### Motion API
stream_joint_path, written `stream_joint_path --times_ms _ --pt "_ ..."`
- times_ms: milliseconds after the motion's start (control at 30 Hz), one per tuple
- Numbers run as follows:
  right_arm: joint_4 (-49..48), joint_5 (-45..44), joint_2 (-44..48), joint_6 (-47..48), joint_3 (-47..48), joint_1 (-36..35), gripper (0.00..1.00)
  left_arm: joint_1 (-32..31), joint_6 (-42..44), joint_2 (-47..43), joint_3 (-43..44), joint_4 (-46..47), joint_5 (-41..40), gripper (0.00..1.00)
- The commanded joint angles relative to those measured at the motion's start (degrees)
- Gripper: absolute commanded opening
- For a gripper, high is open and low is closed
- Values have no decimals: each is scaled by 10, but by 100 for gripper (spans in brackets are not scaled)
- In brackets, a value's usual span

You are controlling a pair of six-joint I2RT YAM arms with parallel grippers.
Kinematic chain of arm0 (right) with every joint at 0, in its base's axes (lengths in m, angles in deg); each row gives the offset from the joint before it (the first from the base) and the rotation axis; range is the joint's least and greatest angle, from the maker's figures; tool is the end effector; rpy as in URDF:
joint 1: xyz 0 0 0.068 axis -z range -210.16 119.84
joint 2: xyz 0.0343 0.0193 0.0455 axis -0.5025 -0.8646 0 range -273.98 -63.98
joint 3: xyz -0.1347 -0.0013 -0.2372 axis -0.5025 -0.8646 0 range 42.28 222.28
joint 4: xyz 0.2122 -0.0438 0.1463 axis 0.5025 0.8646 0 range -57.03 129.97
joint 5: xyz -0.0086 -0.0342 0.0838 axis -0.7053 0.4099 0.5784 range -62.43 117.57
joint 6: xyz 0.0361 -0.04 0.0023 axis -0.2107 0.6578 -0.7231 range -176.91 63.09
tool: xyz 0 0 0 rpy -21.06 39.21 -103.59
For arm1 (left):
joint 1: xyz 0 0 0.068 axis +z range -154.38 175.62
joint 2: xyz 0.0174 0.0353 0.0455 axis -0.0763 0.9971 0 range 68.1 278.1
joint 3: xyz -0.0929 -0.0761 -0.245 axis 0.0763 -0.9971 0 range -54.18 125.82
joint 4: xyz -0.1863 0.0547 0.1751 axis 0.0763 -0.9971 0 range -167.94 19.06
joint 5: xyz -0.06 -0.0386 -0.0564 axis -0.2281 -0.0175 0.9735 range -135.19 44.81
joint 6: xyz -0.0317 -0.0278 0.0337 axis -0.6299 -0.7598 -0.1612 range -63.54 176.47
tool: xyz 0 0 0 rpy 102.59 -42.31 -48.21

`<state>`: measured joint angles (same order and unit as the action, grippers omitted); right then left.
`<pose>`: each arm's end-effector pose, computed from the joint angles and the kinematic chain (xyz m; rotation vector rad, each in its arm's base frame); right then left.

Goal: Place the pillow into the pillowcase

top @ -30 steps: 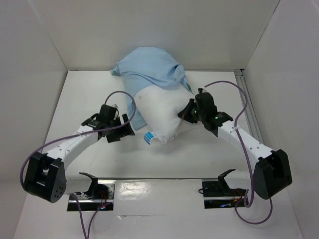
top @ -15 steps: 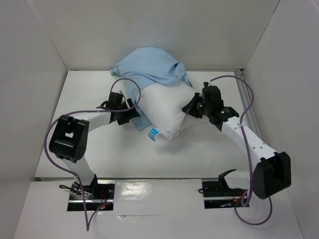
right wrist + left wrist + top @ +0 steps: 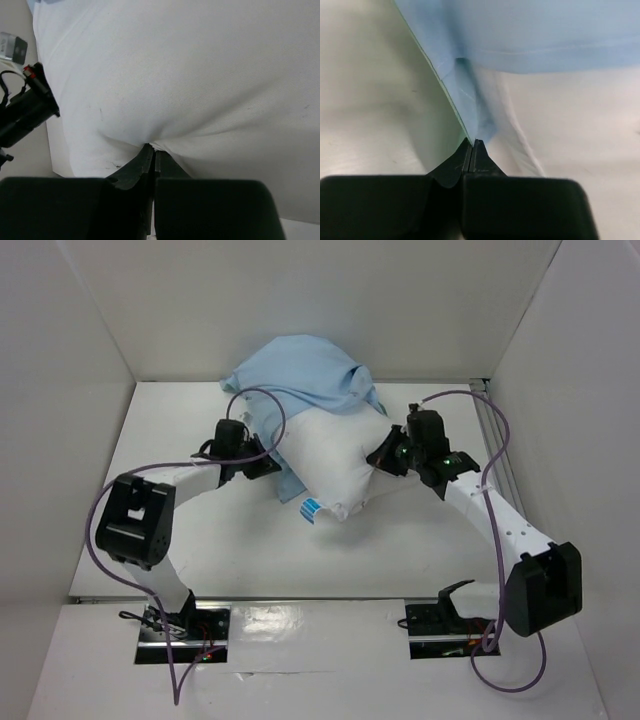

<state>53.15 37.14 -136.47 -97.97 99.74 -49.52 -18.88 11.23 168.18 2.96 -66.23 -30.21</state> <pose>0.2639 0.0990 0.2967 0.3325 2.2599 0.7600 0.3575 -0.1021 0.1834 -0.4776 2.3038 -0.8352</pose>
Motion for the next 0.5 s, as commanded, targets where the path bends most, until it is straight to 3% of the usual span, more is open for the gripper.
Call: stream_joint_path --times_ms 0,67,133,233,300,367,467 --pt "-102 -4 -19 2 70 15 0 -1 -9 -103 5 36 75 0" --pt "-109 2 -67 17 176 34 0 -1 -17 -111 61 9 101 0" --pt "-97 8 -125 41 332 44 0 -1 -17 -117 193 -19 144 0" --pt "-87 12 -162 57 485 44 0 -11 -35 -117 354 -37 194 0" --pt "-102 12 -162 62 497 37 0 -18 -45 -124 417 -37 217 0" --pt "-131 12 -137 63 431 18 0 -36 -51 -146 417 -32 230 0" --pt "-139 -33 -137 63 277 -49 0 -69 -97 -188 297 33 254 0"
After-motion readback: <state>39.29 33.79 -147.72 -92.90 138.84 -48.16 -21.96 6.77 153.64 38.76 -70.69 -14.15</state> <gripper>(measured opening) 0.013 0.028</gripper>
